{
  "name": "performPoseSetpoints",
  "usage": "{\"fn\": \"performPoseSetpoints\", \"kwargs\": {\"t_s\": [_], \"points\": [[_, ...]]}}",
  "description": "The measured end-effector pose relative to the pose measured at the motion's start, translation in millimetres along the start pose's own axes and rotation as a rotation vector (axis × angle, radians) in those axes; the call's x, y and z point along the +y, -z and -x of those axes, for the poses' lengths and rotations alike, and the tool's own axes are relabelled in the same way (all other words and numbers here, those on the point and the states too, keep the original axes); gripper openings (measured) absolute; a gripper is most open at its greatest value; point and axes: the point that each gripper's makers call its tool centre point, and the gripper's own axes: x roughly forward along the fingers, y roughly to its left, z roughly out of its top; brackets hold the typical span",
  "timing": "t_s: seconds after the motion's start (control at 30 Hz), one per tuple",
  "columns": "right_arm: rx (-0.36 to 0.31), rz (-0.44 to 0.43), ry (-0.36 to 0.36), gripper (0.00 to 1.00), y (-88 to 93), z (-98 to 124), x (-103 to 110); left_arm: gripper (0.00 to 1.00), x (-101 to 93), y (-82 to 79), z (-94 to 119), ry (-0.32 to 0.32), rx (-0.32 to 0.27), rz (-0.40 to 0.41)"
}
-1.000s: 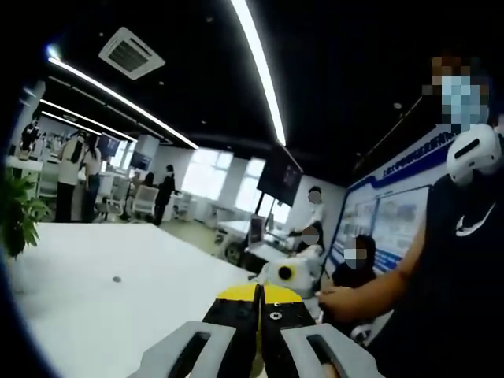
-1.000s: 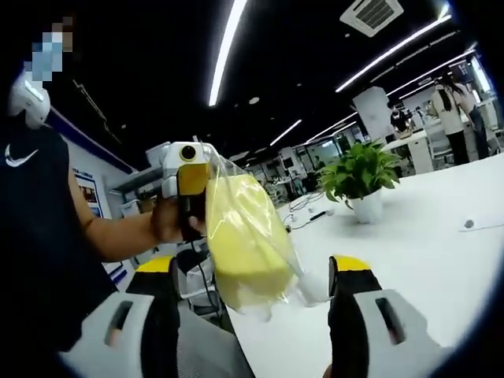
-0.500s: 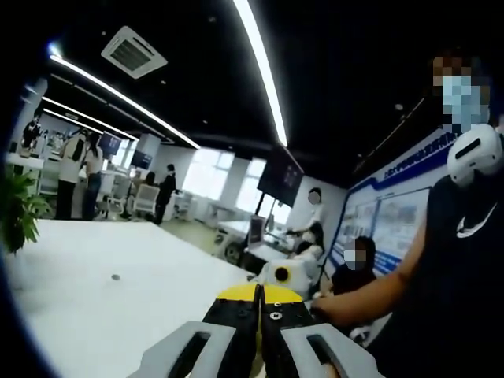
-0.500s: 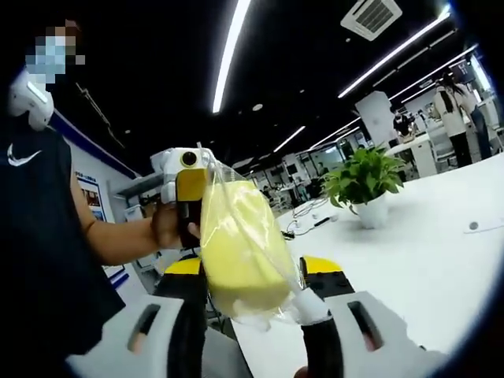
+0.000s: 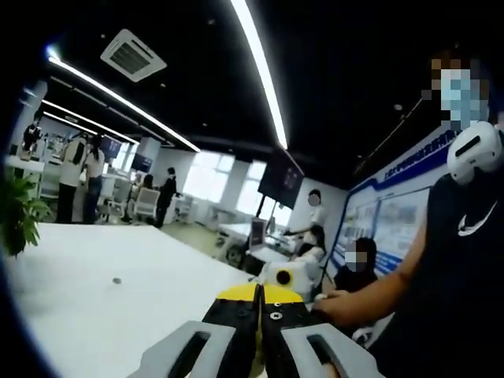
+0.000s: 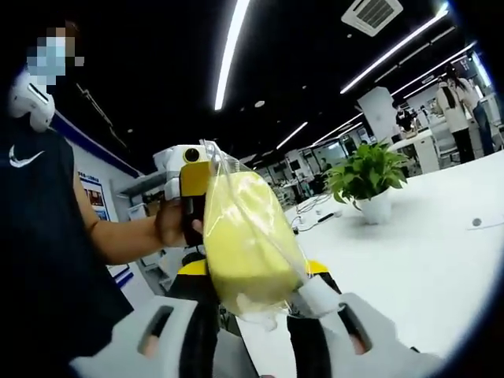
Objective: Compare the silicone blocks by pressing each to a similar depth, holding the contact briefly, and releasing to observe deformation and rebound differences across the visible hardness samples.
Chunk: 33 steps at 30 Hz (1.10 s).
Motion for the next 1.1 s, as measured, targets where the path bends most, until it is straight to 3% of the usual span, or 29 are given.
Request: {"fn": "performPoseSetpoints", "kwargs": {"t_s": [0.3,0.53,0.77,0.93,1.1], "points": [[0.046,0.053,0.047,0.15,2.3,3.4,-4.0,0.00,3.7,4.8,1.2,0.005,0.005,0.012],[0.089,0.021,0.043,0.09,6.7,5.0,-4.1,0.00,5.5,9.3,2.1,-0.001,-0.009,-0.023],[0.117,-0.018,0.012,0.06,9.8,3.2,1.7,0.00,2.7,11.2,7.2,0.006,-0.026,-0.016],[0.154,-0.034,-0.016,0.04,17.2,2.2,5.1,0.01,-2.3,19.1,8.9,-0.010,-0.015,-0.067],[0.173,-0.034,-0.050,0.04,16.5,1.1,12.1,0.01,-9.7,17.0,14.5,-0.005,-0.027,-0.102]]}}
